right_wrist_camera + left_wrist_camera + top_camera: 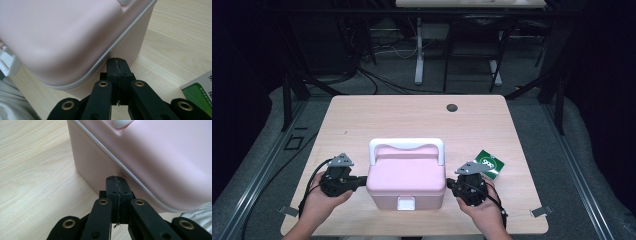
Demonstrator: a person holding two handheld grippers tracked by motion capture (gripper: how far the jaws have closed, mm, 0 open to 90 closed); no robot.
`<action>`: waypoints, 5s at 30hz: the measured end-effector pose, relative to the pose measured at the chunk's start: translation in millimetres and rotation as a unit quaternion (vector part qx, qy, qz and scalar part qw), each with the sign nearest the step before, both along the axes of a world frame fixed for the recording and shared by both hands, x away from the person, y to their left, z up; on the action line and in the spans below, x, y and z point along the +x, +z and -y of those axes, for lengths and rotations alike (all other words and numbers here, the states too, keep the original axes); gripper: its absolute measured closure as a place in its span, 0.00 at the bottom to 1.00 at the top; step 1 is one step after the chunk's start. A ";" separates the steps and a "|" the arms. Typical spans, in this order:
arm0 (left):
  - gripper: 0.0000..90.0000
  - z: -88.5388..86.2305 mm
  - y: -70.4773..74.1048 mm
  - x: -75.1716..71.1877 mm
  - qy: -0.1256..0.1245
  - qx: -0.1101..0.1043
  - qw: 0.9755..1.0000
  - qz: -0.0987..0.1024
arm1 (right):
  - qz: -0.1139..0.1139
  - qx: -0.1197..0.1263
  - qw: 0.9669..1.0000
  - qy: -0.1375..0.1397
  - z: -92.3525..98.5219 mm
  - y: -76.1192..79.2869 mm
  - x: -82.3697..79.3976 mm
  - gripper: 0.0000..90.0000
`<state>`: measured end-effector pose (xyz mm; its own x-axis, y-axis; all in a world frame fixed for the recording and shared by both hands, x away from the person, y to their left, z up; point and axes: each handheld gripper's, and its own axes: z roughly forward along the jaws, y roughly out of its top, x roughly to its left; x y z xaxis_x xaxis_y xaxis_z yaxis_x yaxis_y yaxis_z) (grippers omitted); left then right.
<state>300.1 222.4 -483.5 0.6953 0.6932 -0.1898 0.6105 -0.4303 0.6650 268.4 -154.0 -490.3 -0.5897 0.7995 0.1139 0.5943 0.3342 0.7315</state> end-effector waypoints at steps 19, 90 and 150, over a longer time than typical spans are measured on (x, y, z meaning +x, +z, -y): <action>0.78 -9.2 38.7 11.8 -0.021 0.021 1.000 -0.001 | -0.014 -0.037 0.998 0.046 12.2 39.8 13.8 0.84; 0.83 23.3 70.9 29.5 -0.094 0.033 0.995 0.025 | -0.014 -0.037 0.986 0.159 -10.0 70.0 44.1 0.84; 1.00 20.4 52.1 -11.5 -0.146 0.031 0.989 -0.025 | -0.038 0.005 0.991 0.129 -6.6 97.7 61.7 0.84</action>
<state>288.6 202.0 -431.4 0.8581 0.4765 -0.1914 0.4856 -0.6318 0.6041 330.1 -147.4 -392.6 -0.7636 0.6220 0.1733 0.5435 0.4744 0.6925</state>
